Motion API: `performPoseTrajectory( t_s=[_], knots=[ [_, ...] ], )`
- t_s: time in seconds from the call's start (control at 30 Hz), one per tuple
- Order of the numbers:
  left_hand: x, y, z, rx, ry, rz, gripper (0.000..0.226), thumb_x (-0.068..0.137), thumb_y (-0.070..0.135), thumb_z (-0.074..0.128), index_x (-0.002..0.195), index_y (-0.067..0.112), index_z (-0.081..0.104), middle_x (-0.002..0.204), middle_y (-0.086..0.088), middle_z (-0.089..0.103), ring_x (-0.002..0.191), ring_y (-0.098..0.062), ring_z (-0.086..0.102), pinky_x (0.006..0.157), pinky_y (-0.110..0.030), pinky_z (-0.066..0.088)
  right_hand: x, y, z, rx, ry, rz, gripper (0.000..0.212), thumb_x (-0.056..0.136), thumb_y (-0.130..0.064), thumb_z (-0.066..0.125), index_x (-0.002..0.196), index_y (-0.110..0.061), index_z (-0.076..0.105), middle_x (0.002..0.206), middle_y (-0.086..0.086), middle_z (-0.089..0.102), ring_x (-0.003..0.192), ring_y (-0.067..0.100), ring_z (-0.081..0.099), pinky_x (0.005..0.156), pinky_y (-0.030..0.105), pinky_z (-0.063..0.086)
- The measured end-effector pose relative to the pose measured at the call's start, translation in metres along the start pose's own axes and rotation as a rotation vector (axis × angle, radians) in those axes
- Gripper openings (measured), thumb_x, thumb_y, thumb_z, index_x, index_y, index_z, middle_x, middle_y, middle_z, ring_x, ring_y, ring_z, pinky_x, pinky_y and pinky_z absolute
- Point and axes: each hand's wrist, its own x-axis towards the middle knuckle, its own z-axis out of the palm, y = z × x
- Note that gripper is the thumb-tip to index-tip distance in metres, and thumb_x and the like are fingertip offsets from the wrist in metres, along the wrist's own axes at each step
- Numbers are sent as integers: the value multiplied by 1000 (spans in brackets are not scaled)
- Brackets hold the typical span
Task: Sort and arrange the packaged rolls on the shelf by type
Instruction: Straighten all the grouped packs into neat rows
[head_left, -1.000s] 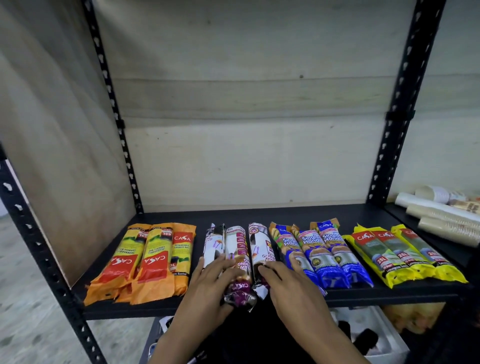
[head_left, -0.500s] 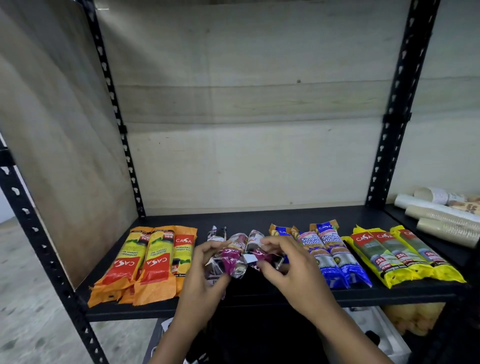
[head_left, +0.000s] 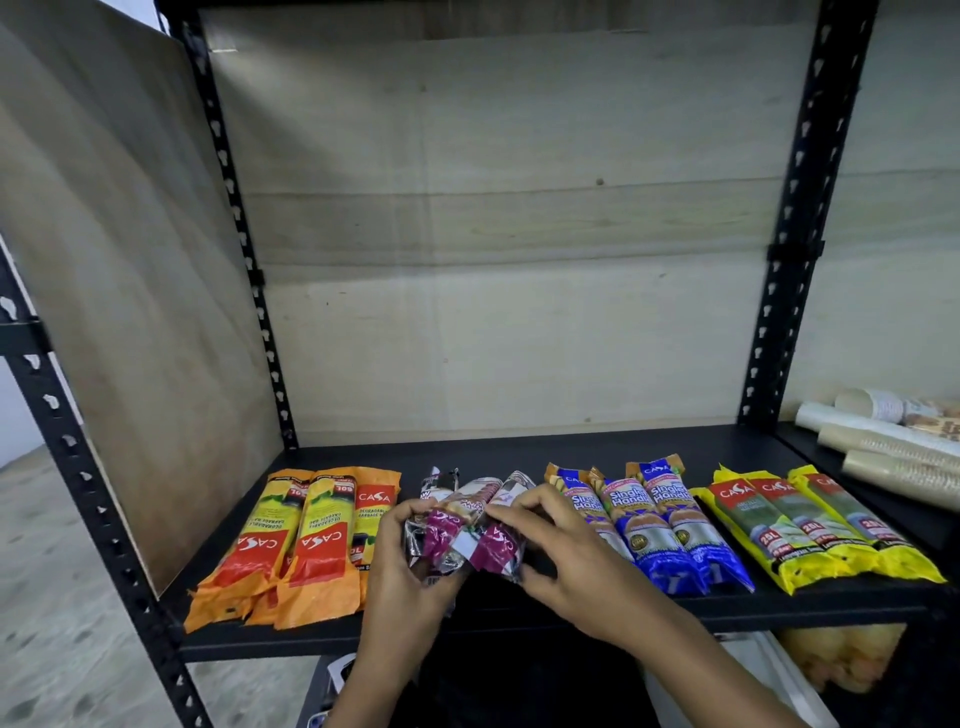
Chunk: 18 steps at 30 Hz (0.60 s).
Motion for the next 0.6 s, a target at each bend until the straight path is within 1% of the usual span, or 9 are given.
performPoseTrajectory(
  t_s=[0.1, 0.17, 0.23, 0.3, 0.4, 0.43, 0.5, 0.57, 0.6],
  knots=[
    [4, 3, 2, -10, 71, 21, 61, 69, 19, 86, 119, 35, 55, 121, 3, 67, 112, -19, 66, 94, -46, 56, 7, 1, -8, -4, 35, -7, 58, 92, -29, 64, 145, -40, 43, 138, -19, 38, 135, 3, 37, 108, 26, 39],
    [6, 9, 4, 2, 86, 48, 57, 73, 16, 85, 118, 34, 55, 117, 3, 68, 110, -16, 67, 95, -45, 55, 13, 2, -14, 8, 23, 14, 58, 92, -29, 64, 145, -42, 43, 140, -24, 41, 136, 2, 38, 107, 28, 40],
    [9, 17, 4, 38, 99, 103, 53, 76, 16, 83, 118, 32, 56, 112, 3, 69, 105, -16, 68, 94, -41, 55, 20, 0, -21, 79, 13, 31, 56, 93, -25, 63, 144, -39, 46, 136, -23, 47, 131, 1, 44, 106, 27, 41],
    [15, 29, 4, 61, 110, 141, 50, 76, 24, 81, 118, 29, 56, 108, 4, 69, 102, -14, 68, 92, -39, 56, 27, -3, -29, 179, 57, 62, 50, 93, -19, 62, 140, -35, 52, 130, -21, 54, 124, 3, 52, 103, 28, 45],
    [33, 48, 5, 78, 138, 144, 48, 76, 35, 80, 117, 29, 56, 104, 13, 70, 99, -6, 68, 89, -33, 56, 43, -8, -43, 321, 112, 158, 35, 99, -22, 56, 132, -33, 59, 121, -18, 65, 114, 2, 62, 98, 32, 52],
    [41, 53, 5, 100, 159, 147, 49, 78, 37, 80, 119, 29, 55, 103, 15, 70, 97, -4, 68, 86, -30, 57, 49, -10, -48, 360, 112, 203, 31, 100, -25, 54, 130, -33, 60, 116, -16, 69, 108, 2, 65, 95, 33, 54],
    [61, 62, 5, 163, 199, 146, 53, 81, 42, 78, 126, 31, 53, 102, 15, 70, 94, -1, 67, 79, -23, 55, 60, -12, -55, 476, 133, 285, 25, 102, -28, 52, 124, -29, 62, 106, -9, 74, 96, 9, 71, 92, 38, 56],
    [81, 68, 8, 225, 210, 110, 56, 81, 47, 76, 128, 33, 51, 99, 12, 68, 88, -4, 66, 68, -18, 53, 71, -6, -59, 538, 146, 359, 21, 103, -30, 51, 120, -28, 63, 101, -5, 75, 94, 11, 72, 92, 36, 54],
    [90, 69, 10, 237, 206, 79, 56, 80, 49, 77, 127, 33, 50, 97, 8, 65, 85, -7, 65, 65, -21, 53, 76, 0, -58, 534, 136, 394, 21, 102, -32, 51, 119, -29, 63, 101, -5, 76, 95, 10, 72, 94, 36, 53]
  ],
)
